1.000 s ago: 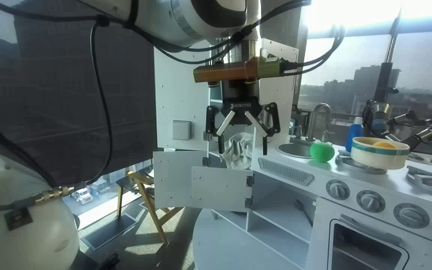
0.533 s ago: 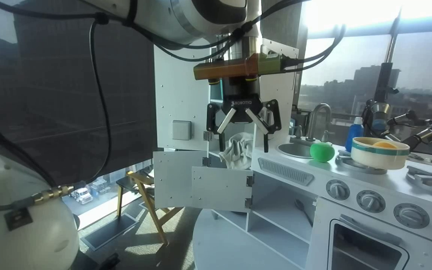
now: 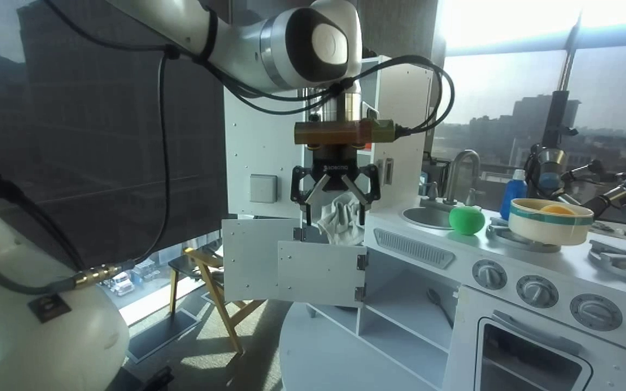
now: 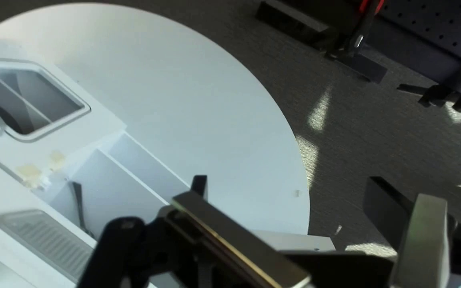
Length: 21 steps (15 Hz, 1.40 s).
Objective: Use the white towel to wipe the sink.
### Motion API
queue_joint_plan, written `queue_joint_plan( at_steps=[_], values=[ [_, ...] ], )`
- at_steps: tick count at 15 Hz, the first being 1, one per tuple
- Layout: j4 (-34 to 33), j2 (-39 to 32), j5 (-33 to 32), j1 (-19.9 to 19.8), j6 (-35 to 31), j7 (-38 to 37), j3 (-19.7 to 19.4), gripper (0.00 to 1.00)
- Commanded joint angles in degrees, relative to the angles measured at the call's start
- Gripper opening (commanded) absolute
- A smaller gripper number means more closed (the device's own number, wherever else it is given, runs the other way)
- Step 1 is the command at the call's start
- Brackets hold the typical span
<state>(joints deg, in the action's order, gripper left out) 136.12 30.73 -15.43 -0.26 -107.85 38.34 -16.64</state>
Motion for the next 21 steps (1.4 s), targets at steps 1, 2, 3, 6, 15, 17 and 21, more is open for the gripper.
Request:
queue_joint_plan(
  at_steps=[1, 2, 3, 6, 15, 17, 21],
  values=[
    [-5.2, -11.4, 3.6, 3.6, -10.1, 6.8, 0.7, 1.00],
    [-6.0, -14.2, 5.9, 4.3, -14.2, 7.2, 1.0, 1.00],
    [-5.8, -16.3, 6.5, 4.4, -19.9, 7.9, 1.7, 1.00],
    [-4.4, -21.3, 12.1, 3.6, -34.2, 4.5, 3.9, 1.00],
    [1.1, -28.1, 16.8, 1.5, -60.8, 0.0, 9.0, 1.00],
    [0.8, -30.0, 12.2, 1.7, -65.4, -3.0, 8.2, 1.00],
    [-0.1, -31.5, 15.2, 3.3, -66.6, -1.0, 8.8, 1.00]
  ],
)
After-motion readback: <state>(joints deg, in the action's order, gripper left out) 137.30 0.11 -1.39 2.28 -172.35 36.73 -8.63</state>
